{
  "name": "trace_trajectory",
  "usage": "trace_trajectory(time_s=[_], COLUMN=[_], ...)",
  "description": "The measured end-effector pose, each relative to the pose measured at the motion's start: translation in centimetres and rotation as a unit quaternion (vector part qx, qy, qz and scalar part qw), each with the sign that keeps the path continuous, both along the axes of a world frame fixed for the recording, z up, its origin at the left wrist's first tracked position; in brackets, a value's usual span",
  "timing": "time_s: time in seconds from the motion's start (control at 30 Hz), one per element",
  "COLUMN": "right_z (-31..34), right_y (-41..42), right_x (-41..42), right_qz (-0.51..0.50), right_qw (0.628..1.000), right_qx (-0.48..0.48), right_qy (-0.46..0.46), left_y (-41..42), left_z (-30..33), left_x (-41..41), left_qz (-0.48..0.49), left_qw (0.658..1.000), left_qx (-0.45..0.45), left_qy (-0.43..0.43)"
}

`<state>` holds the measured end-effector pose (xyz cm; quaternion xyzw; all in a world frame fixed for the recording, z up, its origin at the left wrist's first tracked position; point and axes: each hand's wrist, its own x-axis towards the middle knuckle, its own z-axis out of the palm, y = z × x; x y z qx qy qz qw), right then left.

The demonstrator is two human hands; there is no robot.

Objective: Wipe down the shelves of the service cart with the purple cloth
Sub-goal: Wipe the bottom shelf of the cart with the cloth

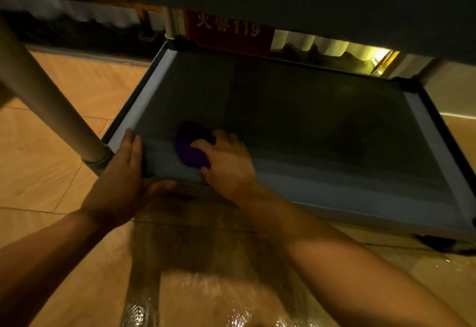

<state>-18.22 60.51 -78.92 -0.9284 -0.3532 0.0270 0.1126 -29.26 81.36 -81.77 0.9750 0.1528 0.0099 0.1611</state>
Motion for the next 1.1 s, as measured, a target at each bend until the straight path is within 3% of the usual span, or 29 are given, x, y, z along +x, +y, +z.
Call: trace_trajectory(time_s=[0.33,0.57,0.67,0.77,0.9,0.97,1.1], right_z=[1.1,2.1,2.3,2.8,2.0,1.6,1.7], right_y=[-17.5,-30.6,-28.8,-23.8,-21.9,-25.3,-34.5], right_x=[1.7,2.0,2.3,2.5,1.2,1.1,2.1], right_qz=[-0.226,-0.409,-0.423,-0.362,-0.259,-0.280,-0.400], right_qw=[0.968,0.904,0.905,0.930,0.963,0.955,0.907], right_qx=[-0.102,-0.125,-0.036,0.040,-0.063,-0.085,-0.125], right_qy=[-0.032,-0.009,-0.011,-0.042,-0.048,-0.047,-0.043], left_y=[-0.8,-2.9,-7.4,-14.2,-18.5,-17.9,-17.4], left_z=[0.3,3.2,4.8,4.7,2.0,0.8,0.7], left_x=[1.6,2.1,4.2,6.7,6.7,6.4,6.5], left_qz=[0.001,-0.017,-0.079,-0.108,-0.086,-0.121,-0.128], left_qw=[0.998,0.980,0.980,0.983,0.978,0.968,0.966], left_qx=[0.053,0.098,0.076,0.051,0.046,0.088,0.087], left_qy=[0.034,0.175,0.166,0.139,0.182,0.202,0.206])
